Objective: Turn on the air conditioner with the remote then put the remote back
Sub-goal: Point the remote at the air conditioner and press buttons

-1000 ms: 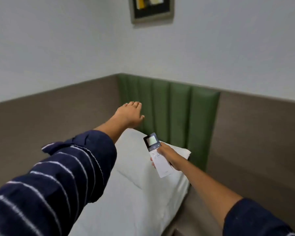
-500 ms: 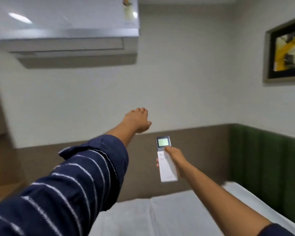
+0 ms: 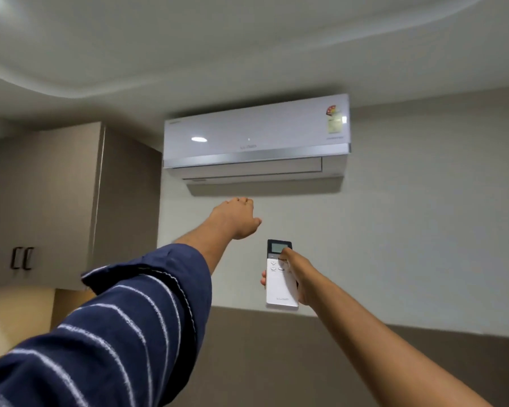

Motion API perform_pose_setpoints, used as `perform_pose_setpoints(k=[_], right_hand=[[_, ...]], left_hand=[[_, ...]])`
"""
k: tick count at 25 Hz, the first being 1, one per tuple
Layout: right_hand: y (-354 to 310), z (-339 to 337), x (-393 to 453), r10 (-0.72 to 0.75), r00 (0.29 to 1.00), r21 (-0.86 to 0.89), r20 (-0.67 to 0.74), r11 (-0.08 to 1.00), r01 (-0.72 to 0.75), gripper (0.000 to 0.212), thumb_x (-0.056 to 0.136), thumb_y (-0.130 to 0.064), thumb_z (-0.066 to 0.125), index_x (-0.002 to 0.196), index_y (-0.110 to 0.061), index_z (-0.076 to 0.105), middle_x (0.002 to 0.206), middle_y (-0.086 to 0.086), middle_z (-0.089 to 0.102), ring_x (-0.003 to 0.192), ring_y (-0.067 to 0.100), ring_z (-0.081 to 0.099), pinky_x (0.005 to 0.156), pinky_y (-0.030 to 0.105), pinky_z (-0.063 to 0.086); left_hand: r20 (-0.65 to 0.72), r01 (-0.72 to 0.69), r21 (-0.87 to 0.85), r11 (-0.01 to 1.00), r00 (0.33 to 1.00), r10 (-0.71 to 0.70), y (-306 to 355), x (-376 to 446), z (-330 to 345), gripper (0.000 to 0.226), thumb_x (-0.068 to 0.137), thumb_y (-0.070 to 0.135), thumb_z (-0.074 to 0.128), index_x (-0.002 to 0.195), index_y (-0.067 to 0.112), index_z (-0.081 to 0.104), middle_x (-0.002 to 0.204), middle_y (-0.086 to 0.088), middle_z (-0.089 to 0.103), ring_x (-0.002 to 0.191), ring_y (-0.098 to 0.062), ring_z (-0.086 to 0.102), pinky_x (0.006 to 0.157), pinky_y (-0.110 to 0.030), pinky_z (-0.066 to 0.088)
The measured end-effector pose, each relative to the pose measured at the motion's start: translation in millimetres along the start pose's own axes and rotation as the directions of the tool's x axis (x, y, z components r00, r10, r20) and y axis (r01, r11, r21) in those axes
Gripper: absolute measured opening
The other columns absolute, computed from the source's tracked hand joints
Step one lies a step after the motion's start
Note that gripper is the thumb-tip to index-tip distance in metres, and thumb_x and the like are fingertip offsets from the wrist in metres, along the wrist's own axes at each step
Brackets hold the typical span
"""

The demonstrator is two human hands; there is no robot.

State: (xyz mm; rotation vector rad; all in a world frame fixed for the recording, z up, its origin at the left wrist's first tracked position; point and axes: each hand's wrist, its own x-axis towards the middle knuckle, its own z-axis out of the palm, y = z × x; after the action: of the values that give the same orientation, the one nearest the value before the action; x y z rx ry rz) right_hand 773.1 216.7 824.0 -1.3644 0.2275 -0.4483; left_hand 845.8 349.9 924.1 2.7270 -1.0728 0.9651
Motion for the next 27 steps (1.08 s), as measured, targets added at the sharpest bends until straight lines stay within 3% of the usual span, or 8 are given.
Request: perform_pose_setpoints(k=[4, 8, 13, 17, 27], right_hand=[[-16, 7, 12, -0.048, 0.999, -0.029, -0.002, 0.998, 0.047, 0.030, 0.096, -0.028, 0.041, 0.094, -0.003, 0.058, 0.056, 0.017, 0.072, 0.049, 0.029, 0.070, 0.053, 0.032, 0.058], [-20, 10, 10, -0.027, 0.999, -0.055, 0.027, 0.998, 0.029, 0.029, 0.095, -0.025, 0.041, 0.097, -0.001, 0.058, 0.070, 0.021, 0.071, 0.055, 0.031, 0.070, 0.053, 0.032, 0.058], [-19, 13, 9, -0.027, 0.997, -0.081, 0.073, 0.996, 0.033, 0.024, 0.083, -0.008, 0.036, 0.101, -0.001, 0.051, 0.087, 0.023, 0.066, 0.072, 0.036, 0.067, 0.072, 0.039, 0.056], [-18, 14, 10, -0.063, 0.993, -0.073, 0.098, 0.995, 0.070, 0.026, 0.085, -0.005, 0.034, 0.105, -0.001, 0.050, 0.092, 0.025, 0.065, 0.078, 0.037, 0.067, 0.083, 0.044, 0.054], [-15, 10, 14, -0.124, 0.983, -0.080, 0.136, 0.988, 0.136, 0.019, 0.087, -0.008, 0.040, 0.102, -0.004, 0.050, 0.078, 0.020, 0.072, 0.064, 0.031, 0.071, 0.064, 0.036, 0.060]], left_hand=[[-0.019, 0.038, -0.020, 0.999, 0.999, -0.039, -12, -4, -9, 0.068, 0.099, 0.041, 0.032, 0.154, 0.005, 0.014, 0.162, -0.012, 0.018, 0.147, -0.029, 0.022, 0.118, -0.044, 0.024], [-0.034, 0.039, 0.010, 0.999, 0.999, -0.039, -21, -8, -8, 0.067, 0.100, 0.040, 0.030, 0.154, 0.004, 0.013, 0.162, -0.013, 0.016, 0.149, -0.028, 0.019, 0.119, -0.041, 0.021], [-0.017, 0.063, 0.031, 0.998, 0.998, -0.063, -25, -11, -3, 0.066, 0.101, 0.039, 0.028, 0.155, 0.005, 0.012, 0.163, -0.011, 0.013, 0.150, -0.026, 0.015, 0.120, -0.039, 0.018], [0.005, 0.067, 0.049, 0.997, 0.998, -0.067, -26, -10, 3, 0.066, 0.101, 0.040, 0.027, 0.155, 0.005, 0.011, 0.164, -0.011, 0.011, 0.150, -0.026, 0.014, 0.120, -0.039, 0.017], [-0.003, 0.057, 0.068, 0.996, 0.998, -0.057, -27, -4, 14, 0.067, 0.101, 0.041, 0.024, 0.155, 0.005, 0.008, 0.164, -0.011, 0.008, 0.151, -0.026, 0.009, 0.122, -0.040, 0.013]])
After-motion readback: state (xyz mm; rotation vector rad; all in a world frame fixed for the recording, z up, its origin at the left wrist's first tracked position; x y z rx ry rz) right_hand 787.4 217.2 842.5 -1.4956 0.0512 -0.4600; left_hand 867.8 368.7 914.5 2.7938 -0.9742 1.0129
